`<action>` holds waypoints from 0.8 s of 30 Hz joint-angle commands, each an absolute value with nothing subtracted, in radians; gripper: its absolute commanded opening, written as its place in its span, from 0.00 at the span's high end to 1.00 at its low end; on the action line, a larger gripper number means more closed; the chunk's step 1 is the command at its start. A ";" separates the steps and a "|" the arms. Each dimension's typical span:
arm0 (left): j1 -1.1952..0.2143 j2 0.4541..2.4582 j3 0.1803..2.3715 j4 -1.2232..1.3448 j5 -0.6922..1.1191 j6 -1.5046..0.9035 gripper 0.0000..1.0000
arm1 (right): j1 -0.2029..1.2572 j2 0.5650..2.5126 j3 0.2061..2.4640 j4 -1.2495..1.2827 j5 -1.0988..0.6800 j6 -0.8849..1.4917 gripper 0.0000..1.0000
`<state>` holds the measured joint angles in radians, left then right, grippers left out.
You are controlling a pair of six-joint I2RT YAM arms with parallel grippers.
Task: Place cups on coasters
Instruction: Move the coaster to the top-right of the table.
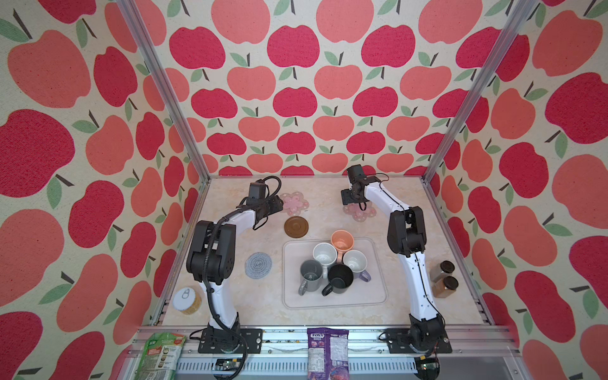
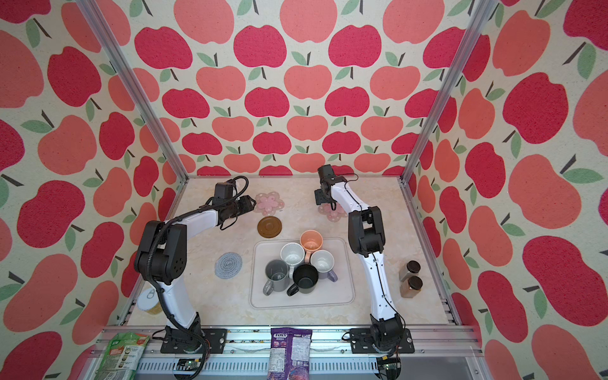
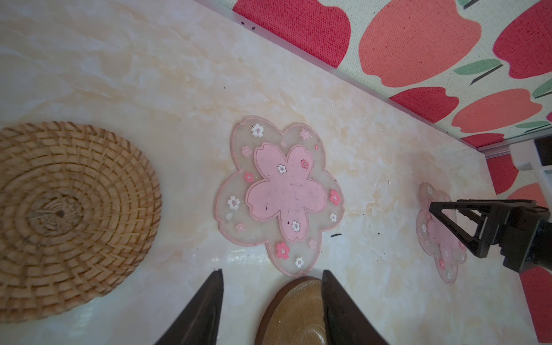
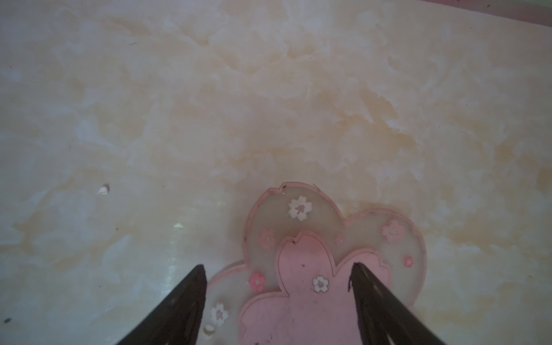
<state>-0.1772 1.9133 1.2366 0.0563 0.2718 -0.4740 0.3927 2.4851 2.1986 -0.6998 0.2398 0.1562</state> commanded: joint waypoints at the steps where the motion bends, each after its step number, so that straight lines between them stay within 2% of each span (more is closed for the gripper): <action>1: -0.163 1.915 1.244 0.077 0.292 -0.492 0.45 | 0.400 2.528 2.259 -0.760 0.290 0.158 0.21; 9: -0.160 1.910 1.234 0.077 0.302 -0.509 0.46 | 0.400 2.608 2.363 -0.845 0.336 0.148 0.22; 24: -0.168 1.906 1.239 0.066 0.328 -0.546 0.47 | 0.375 2.553 2.237 -0.829 0.354 0.175 0.25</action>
<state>-0.1642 1.9133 1.2362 0.0608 0.3111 -0.5339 0.3920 2.5591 2.2906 -0.7750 0.3248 0.1596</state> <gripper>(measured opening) 0.532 0.748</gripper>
